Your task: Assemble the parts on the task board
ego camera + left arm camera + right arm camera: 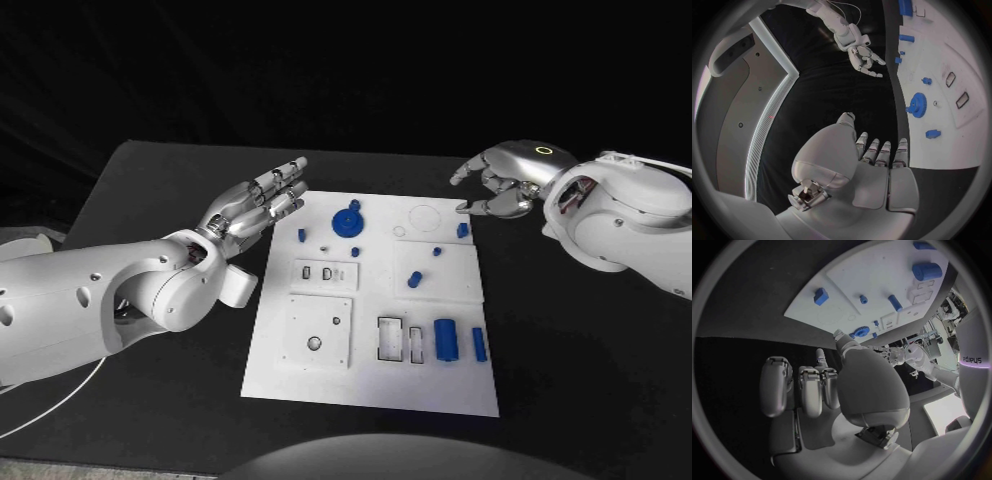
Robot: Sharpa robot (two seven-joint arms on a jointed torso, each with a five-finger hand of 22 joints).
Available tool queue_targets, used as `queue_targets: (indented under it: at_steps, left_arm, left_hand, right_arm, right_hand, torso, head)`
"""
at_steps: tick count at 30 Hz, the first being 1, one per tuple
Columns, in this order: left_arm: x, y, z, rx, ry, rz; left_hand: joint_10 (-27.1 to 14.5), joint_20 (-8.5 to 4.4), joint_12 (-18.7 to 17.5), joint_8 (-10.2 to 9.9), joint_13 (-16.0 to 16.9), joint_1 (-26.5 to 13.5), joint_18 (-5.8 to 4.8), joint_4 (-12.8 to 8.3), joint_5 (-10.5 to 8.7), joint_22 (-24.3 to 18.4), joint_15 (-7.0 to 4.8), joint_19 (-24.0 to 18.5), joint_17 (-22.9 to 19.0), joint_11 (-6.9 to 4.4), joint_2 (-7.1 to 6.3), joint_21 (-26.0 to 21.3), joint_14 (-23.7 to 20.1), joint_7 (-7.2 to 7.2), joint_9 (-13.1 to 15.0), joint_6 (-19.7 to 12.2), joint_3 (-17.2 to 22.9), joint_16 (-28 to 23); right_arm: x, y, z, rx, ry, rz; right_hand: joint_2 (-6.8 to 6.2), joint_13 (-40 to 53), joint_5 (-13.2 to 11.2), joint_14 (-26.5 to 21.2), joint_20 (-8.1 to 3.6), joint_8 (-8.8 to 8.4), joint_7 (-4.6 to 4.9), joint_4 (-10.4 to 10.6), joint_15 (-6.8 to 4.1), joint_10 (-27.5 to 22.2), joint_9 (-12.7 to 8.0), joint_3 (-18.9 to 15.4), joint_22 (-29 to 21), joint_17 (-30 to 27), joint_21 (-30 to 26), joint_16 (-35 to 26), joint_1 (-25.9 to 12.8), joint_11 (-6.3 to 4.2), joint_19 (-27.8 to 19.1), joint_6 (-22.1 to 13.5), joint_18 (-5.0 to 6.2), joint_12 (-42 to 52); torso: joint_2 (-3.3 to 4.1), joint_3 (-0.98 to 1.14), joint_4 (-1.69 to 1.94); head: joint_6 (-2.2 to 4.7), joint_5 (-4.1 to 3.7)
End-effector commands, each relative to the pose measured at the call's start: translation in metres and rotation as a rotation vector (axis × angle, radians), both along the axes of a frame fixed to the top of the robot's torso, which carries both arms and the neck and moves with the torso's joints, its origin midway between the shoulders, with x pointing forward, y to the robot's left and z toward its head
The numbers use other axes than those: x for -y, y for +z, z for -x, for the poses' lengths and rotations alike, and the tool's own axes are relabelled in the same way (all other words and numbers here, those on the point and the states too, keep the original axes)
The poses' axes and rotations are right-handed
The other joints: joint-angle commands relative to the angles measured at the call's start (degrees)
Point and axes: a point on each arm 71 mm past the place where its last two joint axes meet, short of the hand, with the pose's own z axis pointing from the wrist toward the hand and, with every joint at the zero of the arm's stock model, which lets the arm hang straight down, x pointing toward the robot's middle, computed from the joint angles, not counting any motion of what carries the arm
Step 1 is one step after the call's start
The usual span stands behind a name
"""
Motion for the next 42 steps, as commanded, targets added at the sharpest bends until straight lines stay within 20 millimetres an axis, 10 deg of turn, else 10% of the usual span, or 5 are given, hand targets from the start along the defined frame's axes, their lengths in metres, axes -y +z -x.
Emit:
queue_targets:
  at_steps: [1, 13, 42]
  left_arm:
    - [0.002, 0.0, 0.001, 0.004, -0.02, 0.012]
    - [0.003, -0.002, 0.002, 0.001, -0.024, 0.015]
    - [0.003, -0.004, 0.002, -0.002, -0.028, 0.017]
  left_hand:
    - [0.0, 0.36, 0.2, 0.3, 0.1, 0.4, 0.58, 0.0, 0.2, 0.1, 0.36, 0.0, 0.1, 0.24, -0.21, 0.4, -0.1, 0.11, 0.1, 0.5, 0.2, 0.1]
    - [0.1, 0.42, 0.2, 0.3, 0.1, 0.6, 0.58, -0.2, 0.38, 0.1, 0.41, 0.0, 0.1, 0.34, -0.2, 0.4, -0.1, 0.16, 0.1, 0.4, 0.3, 0.1]
    - [0.1, 0.45, 0.2, 0.3, 0.1, 0.7, 0.57, -0.2, 0.46, 0.1, 0.46, 0.1, 0.1, 0.4, -0.16, 0.4, -0.1, 0.18, 0.1, 0.5, 0.4, 0.1]
  right_arm:
    - [0.008, -0.003, 0.002, 0.006, -0.013, 0.014]
    - [0.03, -0.023, 0.008, -0.027, -0.047, 0.009]
    - [0.028, -0.043, 0.004, -0.072, -0.048, 0.018]
  right_hand:
    - [-0.43, 15.1, -0.9, 5.8, -0.15, 0.12, -0.13, 0.5, -0.33, 5.9, -0.1, -0.3, 10.9, 14.3, 0.7, -0.3, -0.6, 0.16, 1.0, 0.4, -0.54, 0.2]
    - [-1.55, 15.1, -4.1, 5.7, -0.23, -0.11, -0.08, 2.8, -0.37, 5.9, -0.4, -1.2, 11.2, 13.9, 0.8, -0.6, -0.9, 0.19, 1.1, 0.7, -0.58, 0.2]
    - [-1.97, 15.1, -3.4, 5.6, -0.12, 0.8, 0.16, 4.1, -0.23, 5.9, 0.1, -1.2, 11.1, 13.6, 0.2, -0.9, 0.4, 0.37, 0.9, 2.6, -0.47, 0.2]
  torso:
    - [-0.03, 0.06, 0.03]
    - [0.05, -0.05, 0.06]
    - [0.05, -0.05, 0.03]
  head:
    - [0.16, -0.21]
    - [0.35, -0.39]
    - [-0.08, -0.23]
